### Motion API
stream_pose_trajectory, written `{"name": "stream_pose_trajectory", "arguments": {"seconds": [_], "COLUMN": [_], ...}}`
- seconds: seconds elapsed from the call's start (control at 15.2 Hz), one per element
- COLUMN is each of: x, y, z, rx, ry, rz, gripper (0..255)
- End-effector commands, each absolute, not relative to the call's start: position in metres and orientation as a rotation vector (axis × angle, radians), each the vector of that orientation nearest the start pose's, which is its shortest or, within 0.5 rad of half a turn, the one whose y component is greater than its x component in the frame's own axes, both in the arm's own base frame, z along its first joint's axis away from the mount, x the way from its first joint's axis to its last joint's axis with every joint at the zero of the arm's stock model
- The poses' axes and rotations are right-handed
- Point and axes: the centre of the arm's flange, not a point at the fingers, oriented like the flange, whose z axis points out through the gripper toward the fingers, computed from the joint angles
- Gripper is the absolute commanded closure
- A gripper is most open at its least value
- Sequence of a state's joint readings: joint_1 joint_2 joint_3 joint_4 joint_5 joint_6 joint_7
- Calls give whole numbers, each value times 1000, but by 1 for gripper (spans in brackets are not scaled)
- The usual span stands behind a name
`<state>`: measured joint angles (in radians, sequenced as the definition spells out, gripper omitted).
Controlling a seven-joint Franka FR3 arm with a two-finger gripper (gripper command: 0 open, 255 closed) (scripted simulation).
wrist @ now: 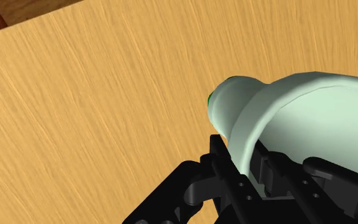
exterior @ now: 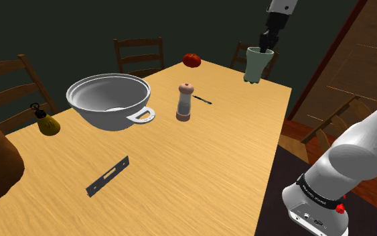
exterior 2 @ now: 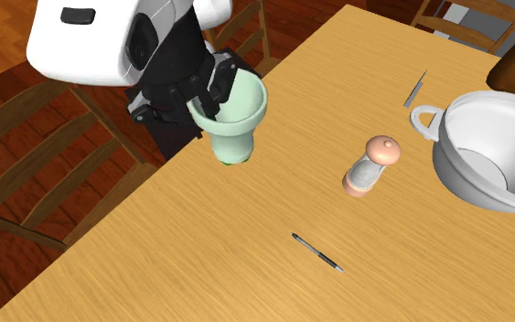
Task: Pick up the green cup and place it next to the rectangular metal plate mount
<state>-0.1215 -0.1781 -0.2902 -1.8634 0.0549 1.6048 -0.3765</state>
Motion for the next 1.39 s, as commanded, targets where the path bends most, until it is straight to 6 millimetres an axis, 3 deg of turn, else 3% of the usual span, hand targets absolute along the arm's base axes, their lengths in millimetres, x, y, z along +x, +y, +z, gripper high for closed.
{"name": "stream_pose_trajectory", "arguments": {"seconds": [0.0,1.32], "x": [452,453], "y": [-183,81], "z": [582,583], "rx": [-3010,-3010], "ry": [50,50], "rz": [62,62], "gripper": [255,255]}}
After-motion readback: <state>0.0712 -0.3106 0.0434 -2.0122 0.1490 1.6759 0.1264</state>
